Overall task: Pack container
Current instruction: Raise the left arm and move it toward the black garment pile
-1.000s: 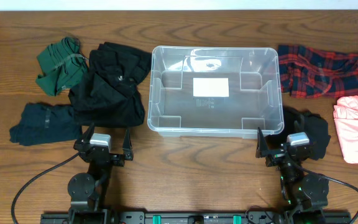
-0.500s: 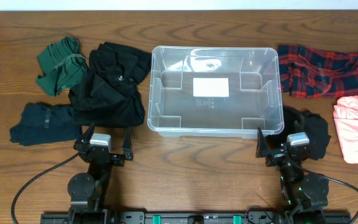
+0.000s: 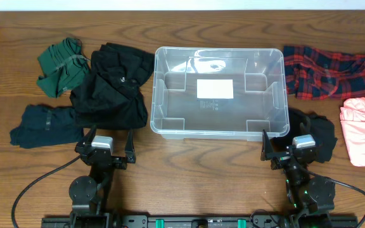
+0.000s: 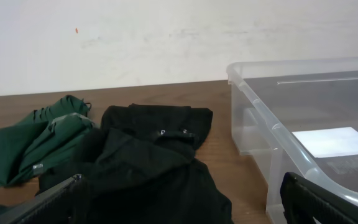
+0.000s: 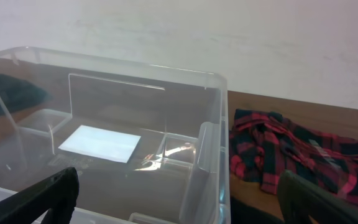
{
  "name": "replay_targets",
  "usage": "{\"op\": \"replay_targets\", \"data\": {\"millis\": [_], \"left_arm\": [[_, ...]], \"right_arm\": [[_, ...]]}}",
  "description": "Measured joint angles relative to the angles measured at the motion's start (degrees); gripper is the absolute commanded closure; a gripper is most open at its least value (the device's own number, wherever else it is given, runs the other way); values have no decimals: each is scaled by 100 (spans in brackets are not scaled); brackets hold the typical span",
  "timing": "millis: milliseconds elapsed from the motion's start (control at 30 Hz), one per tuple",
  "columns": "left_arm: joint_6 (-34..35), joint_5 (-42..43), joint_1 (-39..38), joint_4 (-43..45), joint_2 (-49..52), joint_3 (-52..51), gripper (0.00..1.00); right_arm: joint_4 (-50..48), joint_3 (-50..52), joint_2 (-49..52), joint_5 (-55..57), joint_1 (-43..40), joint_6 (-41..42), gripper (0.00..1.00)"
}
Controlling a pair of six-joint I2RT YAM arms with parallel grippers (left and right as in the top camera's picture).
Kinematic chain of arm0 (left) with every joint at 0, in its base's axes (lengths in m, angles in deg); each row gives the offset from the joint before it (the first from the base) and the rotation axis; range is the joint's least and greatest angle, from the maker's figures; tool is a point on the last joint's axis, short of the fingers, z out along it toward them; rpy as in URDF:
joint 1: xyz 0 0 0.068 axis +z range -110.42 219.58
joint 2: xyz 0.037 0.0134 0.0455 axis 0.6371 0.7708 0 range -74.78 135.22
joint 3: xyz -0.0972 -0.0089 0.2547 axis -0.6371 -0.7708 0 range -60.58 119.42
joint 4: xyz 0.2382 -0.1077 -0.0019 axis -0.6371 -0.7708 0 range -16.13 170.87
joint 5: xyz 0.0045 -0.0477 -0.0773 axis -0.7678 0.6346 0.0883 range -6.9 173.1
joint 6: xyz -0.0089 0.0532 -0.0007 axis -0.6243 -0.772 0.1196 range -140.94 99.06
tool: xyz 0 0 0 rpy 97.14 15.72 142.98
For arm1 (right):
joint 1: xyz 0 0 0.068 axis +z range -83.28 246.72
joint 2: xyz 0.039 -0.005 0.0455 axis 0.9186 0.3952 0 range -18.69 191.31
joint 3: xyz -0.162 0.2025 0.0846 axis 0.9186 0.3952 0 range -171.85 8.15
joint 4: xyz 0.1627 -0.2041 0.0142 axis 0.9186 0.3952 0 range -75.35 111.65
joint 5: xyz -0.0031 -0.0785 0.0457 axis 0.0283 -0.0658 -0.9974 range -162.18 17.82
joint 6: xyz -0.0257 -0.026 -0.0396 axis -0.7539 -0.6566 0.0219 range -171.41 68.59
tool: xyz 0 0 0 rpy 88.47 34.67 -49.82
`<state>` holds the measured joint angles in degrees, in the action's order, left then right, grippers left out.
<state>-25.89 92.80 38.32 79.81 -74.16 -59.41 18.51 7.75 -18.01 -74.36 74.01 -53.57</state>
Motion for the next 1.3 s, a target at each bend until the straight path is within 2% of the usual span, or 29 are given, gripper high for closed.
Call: {"op": "replay_targets", "data": {"millis": [1100, 1300], "left_arm": [[4, 0, 0, 9, 0, 0, 2], [313, 4, 0, -264, 7, 157, 2]], "right_arm": [[0, 0, 0, 0, 0, 0, 1], [0, 0, 0, 0, 0, 0, 1]]}}
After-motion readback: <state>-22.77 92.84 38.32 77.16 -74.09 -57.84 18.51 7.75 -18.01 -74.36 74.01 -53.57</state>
